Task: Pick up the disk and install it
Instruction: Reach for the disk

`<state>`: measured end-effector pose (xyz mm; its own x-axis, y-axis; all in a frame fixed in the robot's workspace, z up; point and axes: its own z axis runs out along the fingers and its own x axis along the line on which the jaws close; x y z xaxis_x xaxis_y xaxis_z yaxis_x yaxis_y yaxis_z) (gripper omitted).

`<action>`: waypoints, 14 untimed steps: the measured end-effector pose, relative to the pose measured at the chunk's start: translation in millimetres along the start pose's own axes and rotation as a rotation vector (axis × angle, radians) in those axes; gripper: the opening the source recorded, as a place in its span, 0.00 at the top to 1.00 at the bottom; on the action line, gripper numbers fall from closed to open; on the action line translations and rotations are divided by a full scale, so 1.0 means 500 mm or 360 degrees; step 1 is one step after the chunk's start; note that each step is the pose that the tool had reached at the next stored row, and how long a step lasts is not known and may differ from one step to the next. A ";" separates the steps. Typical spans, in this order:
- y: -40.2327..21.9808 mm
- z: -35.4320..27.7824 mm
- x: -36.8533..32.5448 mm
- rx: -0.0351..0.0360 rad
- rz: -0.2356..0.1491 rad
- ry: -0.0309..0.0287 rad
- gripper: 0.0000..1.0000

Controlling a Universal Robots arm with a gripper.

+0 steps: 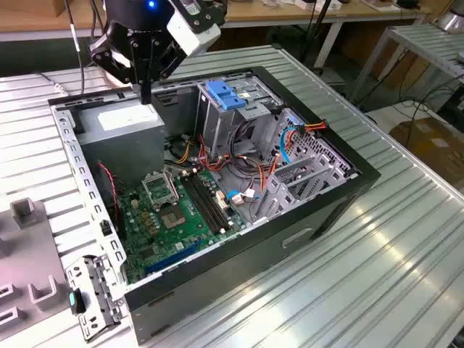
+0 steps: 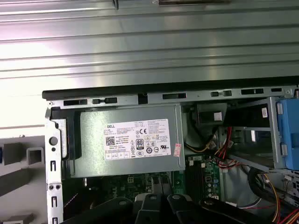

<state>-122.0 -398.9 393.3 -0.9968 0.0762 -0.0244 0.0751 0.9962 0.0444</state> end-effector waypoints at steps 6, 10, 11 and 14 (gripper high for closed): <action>0.000 0.000 0.006 0.0000 0.0000 0.00000 0.89; -0.001 0.000 0.016 0.0000 0.0000 0.00000 0.89; -0.001 -0.001 0.019 0.0000 0.0000 -0.00001 0.89; -0.002 -0.001 0.022 0.0000 0.0000 -0.00001 0.89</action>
<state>-133.0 -398.9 393.3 -0.9968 0.0762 -0.0245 0.0751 0.9962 0.0444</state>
